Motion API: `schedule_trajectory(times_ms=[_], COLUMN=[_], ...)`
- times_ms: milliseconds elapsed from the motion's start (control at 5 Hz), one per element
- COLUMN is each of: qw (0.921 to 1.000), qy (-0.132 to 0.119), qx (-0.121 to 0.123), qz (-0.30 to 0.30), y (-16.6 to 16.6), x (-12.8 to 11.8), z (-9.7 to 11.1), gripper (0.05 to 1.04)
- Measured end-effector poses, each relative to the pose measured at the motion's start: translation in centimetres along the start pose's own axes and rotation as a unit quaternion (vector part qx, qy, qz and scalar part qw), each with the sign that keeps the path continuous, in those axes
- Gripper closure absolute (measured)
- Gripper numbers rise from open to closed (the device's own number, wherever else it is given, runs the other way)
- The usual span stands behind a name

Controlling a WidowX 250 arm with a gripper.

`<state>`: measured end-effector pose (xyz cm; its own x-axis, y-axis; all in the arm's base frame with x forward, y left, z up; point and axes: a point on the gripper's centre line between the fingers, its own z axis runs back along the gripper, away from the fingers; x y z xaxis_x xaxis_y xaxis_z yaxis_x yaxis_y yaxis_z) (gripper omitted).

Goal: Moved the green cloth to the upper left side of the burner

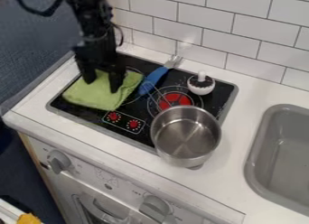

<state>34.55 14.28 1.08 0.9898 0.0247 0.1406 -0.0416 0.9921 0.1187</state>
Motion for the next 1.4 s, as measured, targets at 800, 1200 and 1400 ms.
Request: schedule_trajectory(times_ms=[800,1200,1400], qw=[0.9983,0.9979,0.9979], qy=[-0.025,-0.019,0.001], qx=[-0.051,-0.045,-0.052], qz=[-0.009,-0.041,-0.038], y=[-3.2,-4.4,-3.7], x=[5.4,6.3,5.7], z=[-0.2,6.9,7.6], gripper=[0.087,0.085,0.085])
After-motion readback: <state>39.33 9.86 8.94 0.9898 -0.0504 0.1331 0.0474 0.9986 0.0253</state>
